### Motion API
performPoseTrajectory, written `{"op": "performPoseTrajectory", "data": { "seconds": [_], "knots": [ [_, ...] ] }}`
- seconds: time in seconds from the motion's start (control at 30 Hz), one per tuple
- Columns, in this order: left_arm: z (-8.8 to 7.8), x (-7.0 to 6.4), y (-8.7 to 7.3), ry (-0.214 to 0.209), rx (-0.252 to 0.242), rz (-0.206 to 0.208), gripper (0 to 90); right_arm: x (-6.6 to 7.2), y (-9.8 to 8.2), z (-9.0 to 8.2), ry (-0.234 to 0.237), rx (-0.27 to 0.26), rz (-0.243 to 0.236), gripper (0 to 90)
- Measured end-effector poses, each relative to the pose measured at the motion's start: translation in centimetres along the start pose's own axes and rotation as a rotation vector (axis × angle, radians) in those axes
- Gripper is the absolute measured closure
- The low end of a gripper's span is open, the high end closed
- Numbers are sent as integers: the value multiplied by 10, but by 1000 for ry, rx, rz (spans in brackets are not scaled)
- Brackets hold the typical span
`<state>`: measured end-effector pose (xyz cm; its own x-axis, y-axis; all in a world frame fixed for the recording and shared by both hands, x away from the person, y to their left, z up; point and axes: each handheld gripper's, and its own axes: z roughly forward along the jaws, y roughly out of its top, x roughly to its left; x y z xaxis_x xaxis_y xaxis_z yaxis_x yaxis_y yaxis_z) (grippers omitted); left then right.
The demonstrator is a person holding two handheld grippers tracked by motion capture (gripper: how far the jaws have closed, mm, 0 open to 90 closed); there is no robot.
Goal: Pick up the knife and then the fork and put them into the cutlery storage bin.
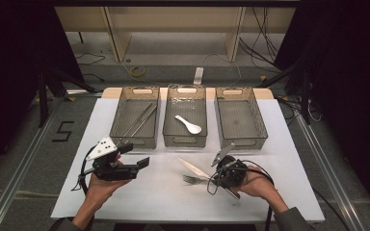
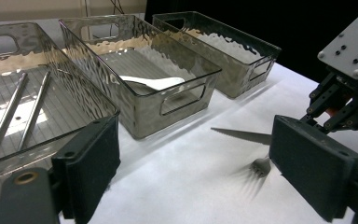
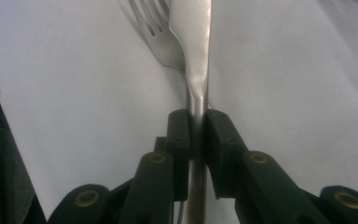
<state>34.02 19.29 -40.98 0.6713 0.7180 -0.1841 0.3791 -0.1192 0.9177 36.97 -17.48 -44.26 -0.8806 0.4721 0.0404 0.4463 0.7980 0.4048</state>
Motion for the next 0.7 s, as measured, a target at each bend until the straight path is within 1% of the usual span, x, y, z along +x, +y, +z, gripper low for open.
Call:
{"op": "performPoseTrajectory", "data": {
  "seconds": [0.03,0.07,0.1,0.13,0.17,0.2,0.27,0.3,0.33,0.4,0.43,0.47,0.5,0.53,0.6,0.63,0.7],
  "knots": [
    [0,0,0,-1,0,1,155,-1,-1,-3,2,-20,16,808],
    [0,0,0,-1,-1,1,155,-1,-1,-3,2,-20,16,808],
    [0,0,0,-1,-1,2,155,-2,-1,-6,-1,-30,17,808],
    [0,0,0,-2,-1,1,155,-5,-1,-10,2,-44,27,808],
    [0,0,0,-1,0,1,155,-7,-1,-13,-7,-64,27,808],
    [0,0,0,0,0,0,155,-7,-1,-13,-7,-64,27,808],
    [0,0,0,0,-1,1,155,-11,-1,-20,-16,-87,32,808],
    [0,0,0,1,-1,1,155,-16,-2,-25,-20,-109,47,808],
    [0,0,0,1,-1,1,155,-18,-1,-27,-23,-113,58,808],
    [0,0,0,3,-1,0,155,-20,-1,-29,-29,-118,63,808],
    [0,1,0,3,-1,1,155,-27,-1,-33,-40,-140,79,808],
    [0,1,0,4,-1,1,155,-27,-1,-33,-40,-140,79,808],
    [0,1,0,4,-5,-1,155,-34,-1,-36,-54,-157,102,808],
    [0,1,0,5,-5,-2,155,-38,0,-38,-59,-166,113,808],
    [0,1,0,5,-6,-2,155,-40,0,-39,-66,-175,116,808],
    [0,1,0,5,-6,-3,155,-46,0,-42,-74,-185,133,808],
    [0,2,0,4,-5,-3,155,-48,0,-43,-79,-187,125,808]
  ]
}}
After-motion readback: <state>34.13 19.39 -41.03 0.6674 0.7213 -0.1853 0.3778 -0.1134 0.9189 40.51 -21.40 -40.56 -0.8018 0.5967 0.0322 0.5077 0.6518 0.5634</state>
